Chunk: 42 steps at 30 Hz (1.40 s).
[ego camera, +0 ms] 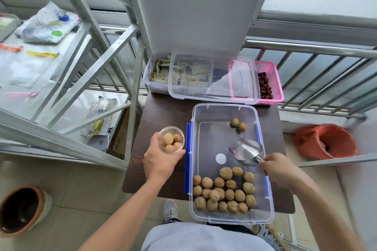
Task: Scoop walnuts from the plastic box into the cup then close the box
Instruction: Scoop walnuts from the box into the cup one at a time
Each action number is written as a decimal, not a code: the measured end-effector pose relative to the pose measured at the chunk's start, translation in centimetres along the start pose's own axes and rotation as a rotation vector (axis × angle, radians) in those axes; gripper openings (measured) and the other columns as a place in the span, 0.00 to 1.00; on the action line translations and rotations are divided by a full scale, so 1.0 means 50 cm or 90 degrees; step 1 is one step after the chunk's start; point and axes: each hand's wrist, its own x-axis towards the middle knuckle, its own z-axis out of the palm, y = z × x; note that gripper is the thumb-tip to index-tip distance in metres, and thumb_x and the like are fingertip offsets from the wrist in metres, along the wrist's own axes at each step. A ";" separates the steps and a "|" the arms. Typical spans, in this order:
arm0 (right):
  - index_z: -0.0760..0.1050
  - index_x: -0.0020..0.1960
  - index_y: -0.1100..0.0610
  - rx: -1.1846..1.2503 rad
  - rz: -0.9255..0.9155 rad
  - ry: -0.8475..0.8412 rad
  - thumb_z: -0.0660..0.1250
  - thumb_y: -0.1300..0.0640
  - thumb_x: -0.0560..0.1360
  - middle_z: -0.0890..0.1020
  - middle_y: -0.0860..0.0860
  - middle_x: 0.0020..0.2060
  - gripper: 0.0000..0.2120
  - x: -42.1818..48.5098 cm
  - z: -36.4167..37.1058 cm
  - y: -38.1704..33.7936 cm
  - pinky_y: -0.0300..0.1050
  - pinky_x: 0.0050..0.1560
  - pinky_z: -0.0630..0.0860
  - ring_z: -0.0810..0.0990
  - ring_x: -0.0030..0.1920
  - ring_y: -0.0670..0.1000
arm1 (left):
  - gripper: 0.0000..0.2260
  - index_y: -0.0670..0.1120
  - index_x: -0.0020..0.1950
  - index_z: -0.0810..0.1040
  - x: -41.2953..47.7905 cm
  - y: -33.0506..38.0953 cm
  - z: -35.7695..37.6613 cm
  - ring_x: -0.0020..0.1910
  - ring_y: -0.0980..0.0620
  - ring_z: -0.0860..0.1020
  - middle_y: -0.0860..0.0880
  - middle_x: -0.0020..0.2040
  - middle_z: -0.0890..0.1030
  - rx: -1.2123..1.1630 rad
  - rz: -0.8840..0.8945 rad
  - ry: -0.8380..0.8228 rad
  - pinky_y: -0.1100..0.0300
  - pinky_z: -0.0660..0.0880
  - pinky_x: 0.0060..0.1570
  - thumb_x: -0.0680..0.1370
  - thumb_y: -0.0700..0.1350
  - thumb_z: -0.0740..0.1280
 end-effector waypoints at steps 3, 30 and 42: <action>0.67 0.33 0.59 0.024 0.034 -0.013 0.61 0.62 0.79 0.65 0.51 0.21 0.16 0.007 0.022 0.013 0.38 0.26 0.59 0.61 0.22 0.50 | 0.32 0.60 0.61 0.71 0.002 0.002 0.002 0.52 0.54 0.78 0.60 0.53 0.79 0.003 0.014 0.001 0.58 0.73 0.50 0.62 0.60 0.82; 0.72 0.48 0.60 -0.170 0.037 0.011 0.58 0.58 0.79 0.77 0.58 0.45 0.06 0.000 0.073 -0.013 0.49 0.52 0.77 0.74 0.44 0.58 | 0.41 0.58 0.69 0.70 0.007 -0.011 0.005 0.57 0.56 0.76 0.62 0.56 0.75 0.017 0.064 -0.092 0.61 0.71 0.58 0.60 0.55 0.85; 0.70 0.47 0.60 -0.200 0.014 0.023 0.56 0.59 0.80 0.76 0.58 0.44 0.07 0.004 0.072 -0.030 0.49 0.50 0.76 0.73 0.44 0.58 | 0.39 0.57 0.67 0.71 0.019 0.015 0.013 0.55 0.56 0.75 0.61 0.54 0.75 0.021 0.099 -0.087 0.60 0.71 0.55 0.61 0.54 0.85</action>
